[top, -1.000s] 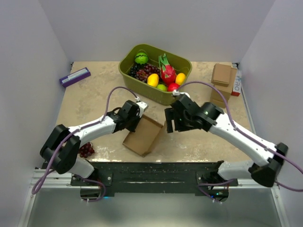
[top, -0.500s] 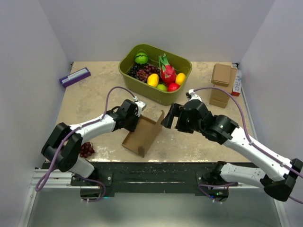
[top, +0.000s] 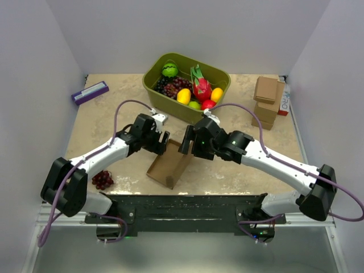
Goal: Fold the paper box
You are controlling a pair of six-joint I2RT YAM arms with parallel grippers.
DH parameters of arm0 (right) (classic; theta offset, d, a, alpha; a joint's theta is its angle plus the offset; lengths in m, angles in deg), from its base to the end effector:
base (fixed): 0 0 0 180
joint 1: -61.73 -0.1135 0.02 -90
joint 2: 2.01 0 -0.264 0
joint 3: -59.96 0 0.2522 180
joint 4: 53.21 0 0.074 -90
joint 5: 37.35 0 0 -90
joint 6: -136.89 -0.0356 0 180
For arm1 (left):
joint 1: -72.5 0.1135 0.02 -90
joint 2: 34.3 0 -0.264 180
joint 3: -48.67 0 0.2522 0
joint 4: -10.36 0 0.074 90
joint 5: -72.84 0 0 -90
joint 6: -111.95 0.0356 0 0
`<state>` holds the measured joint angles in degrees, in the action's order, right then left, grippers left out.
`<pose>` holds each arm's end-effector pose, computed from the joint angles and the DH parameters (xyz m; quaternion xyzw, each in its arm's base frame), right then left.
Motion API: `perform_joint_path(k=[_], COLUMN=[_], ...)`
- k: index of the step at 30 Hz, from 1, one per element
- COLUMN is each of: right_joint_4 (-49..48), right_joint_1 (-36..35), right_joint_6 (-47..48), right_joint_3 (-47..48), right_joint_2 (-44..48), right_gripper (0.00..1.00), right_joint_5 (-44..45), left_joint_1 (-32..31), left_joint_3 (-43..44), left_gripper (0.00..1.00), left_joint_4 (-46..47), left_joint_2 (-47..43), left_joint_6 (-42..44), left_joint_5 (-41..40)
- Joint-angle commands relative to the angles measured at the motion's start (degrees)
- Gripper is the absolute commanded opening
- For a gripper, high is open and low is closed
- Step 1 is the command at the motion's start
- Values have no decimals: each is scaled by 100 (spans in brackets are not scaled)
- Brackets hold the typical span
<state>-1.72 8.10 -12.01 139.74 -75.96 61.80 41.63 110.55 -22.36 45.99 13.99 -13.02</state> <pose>0.1672 0.2174 0.3148 0.0725 0.9208 0.2718 0.2703 0.2420 -0.1477 0.2088 0.1989 0.9212 -0.1427 0.3023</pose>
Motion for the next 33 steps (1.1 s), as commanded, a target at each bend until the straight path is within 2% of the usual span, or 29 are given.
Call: perform_joint_path(k=[1,3,4,6,7,11,13,14,17,21,23,27,33], right_joint_4=[163,374,418,533,568,779,919,1076,1410,1438,1368,1079,586], right_joint_1=[-95,-113,-113,-104,-113,-113,-113,-113,-113,-113,-113,-113,-87], right_joint_6=[61,141,220,273,334,519,799,948,1730,3501,4085,5787,7415], right_joint_3=[508,701,745,842,860,965,1070,1262,1824,2397,2625,2732,2750], right_joint_2=[-277,-444,-497,-567,-576,-559,-594,-629,-848,-1217,-1420,-1657,-1842], right_gripper=[77,69,61,56,45,25,17,10,2,0,0,0,0], right_joint_5=[377,412,430,448,456,605,649,763,1017,975,948,756,633], left_joint_1=[266,336,345,363,371,389,389,389,389,389,389,389,459], left_joint_3=[198,180,180,172,172,180,163,154,137,110,66,-4,-66], left_gripper=[80,82,82,83,83,85,85,86,87,88,89,89,91], left_joint_4=[42,42,42,33,7,-11,6,15,42,173,261,498,692], left_joint_2=[-391,-488,-566,-628,-681,-787,-900,-927,-1042,-1243,-1349,-1665,-1929], left_joint_6=[-91,-100,-91,-91,-82,-91,-100,-100,-82,-3,23,137,208], left_joint_5=[26,-62,-97,-237,-273,-379,-397,-397,-397,-64,226,622,894])
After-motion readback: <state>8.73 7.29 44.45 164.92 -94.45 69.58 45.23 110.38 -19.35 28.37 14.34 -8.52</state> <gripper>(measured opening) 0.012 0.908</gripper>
